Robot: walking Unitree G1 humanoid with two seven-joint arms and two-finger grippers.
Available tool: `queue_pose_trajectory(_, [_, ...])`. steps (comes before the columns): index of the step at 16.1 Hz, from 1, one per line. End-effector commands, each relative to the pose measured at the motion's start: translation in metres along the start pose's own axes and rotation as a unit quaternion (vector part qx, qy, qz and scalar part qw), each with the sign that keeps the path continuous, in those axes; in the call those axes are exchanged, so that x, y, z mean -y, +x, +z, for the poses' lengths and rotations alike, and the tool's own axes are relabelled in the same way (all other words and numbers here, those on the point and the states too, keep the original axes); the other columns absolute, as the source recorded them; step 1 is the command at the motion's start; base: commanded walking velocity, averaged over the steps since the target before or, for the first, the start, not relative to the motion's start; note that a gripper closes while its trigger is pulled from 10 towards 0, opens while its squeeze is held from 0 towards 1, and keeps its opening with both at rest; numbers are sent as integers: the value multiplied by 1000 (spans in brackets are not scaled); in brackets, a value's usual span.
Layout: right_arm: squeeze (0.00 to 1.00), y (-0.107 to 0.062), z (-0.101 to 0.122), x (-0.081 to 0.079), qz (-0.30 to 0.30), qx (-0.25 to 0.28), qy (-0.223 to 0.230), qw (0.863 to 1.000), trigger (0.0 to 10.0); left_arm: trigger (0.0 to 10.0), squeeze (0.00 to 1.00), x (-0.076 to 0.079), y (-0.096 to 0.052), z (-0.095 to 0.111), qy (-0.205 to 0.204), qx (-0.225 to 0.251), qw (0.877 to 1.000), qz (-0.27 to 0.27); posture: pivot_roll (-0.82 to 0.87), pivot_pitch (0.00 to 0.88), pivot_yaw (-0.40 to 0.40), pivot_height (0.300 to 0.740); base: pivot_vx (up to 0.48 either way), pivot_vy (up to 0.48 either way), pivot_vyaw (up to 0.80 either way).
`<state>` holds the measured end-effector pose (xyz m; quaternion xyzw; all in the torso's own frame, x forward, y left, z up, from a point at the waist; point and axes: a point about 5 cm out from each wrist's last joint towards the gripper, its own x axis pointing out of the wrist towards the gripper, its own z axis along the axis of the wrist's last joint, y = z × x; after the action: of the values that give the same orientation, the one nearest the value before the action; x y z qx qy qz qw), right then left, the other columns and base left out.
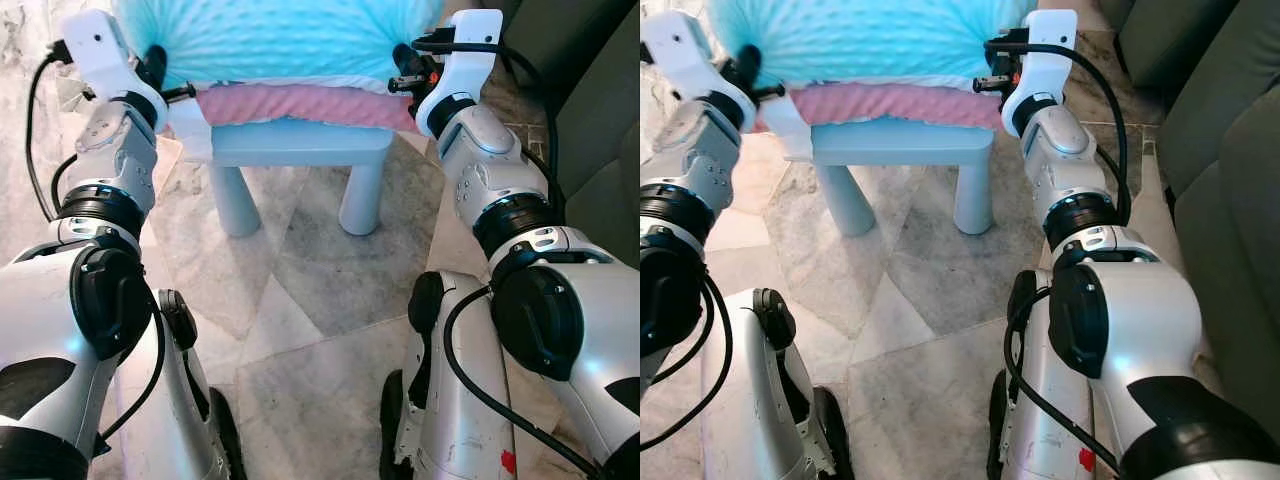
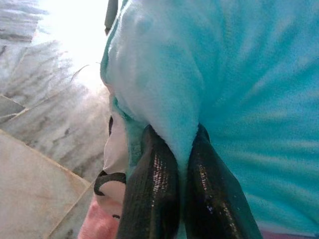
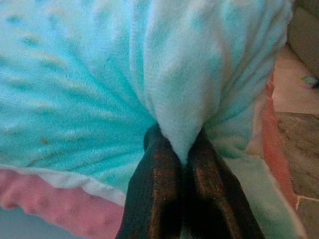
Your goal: Move the pillow to the sofa
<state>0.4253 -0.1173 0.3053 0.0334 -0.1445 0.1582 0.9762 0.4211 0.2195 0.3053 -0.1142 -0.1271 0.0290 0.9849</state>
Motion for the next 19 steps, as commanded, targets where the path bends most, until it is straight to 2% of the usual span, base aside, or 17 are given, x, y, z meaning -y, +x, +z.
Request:
queue_pose_trajectory(1, [0, 1, 3, 0, 3, 6, 10, 1000, 0, 0, 0, -14, -1, 9, 3, 19, 999, 26, -21, 391, -9, 346, 0, 0, 0])
queue_pose_trajectory(4, [0, 3, 17, -1, 14, 39, 15, 999, 0, 0, 0, -9, 1, 29, -5, 76, 997, 7, -18, 345, -16, 346, 0, 0, 0])
queue_pose_trajectory(8, [0, -4, 11, 1, 30, 68, -8, 997, 0, 0, 0, -14, -5, 35, -18, 136, 990, -15, -27, 237, -17, 346, 0, 0, 0])
queue_pose_trajectory(10, [0, -11, 1, 4, 26, 76, -21, 997, 0, 0, 0, -20, -13, 23, -19, 152, 988, -11, -29, 176, -18, 346, 0, 0, 0])
queue_pose_trajectory(12, [0, -26, -20, 9, 24, 69, -18, 997, 0, 0, 0, -25, -27, -14, -19, 124, 992, -4, -40, 132, -17, 346, 0, 0, 0])
queue_pose_trajectory(14, [0, -53, -52, 12, 4, 50, -26, 998, 0, 0, 0, -22, -56, -65, -6, 76, 997, -10, -49, 105, -11, 346, 0, 0, 0])
queue_pose_trajectory(16, [0, -72, -66, 16, -26, 42, -37, 998, 0, 0, 0, -16, -70, -79, -14, 66, 998, 1, -56, 90, -7, 346, 0, 0, 0])
queue_pose_trajectory(17, [0, -76, -69, 16, -37, 39, -36, 998, 0, 0, 0, -14, -73, -82, -12, 63, 998, 4, -60, 87, -5, 346, 0, 0, 0])
queue_pose_trajectory(19, [0, -70, -61, 15, -39, 47, -56, 997, 0, 0, 0, -12, -70, -71, 9, 76, 997, 5, -61, 75, -1, 346, 0, 0, 0])
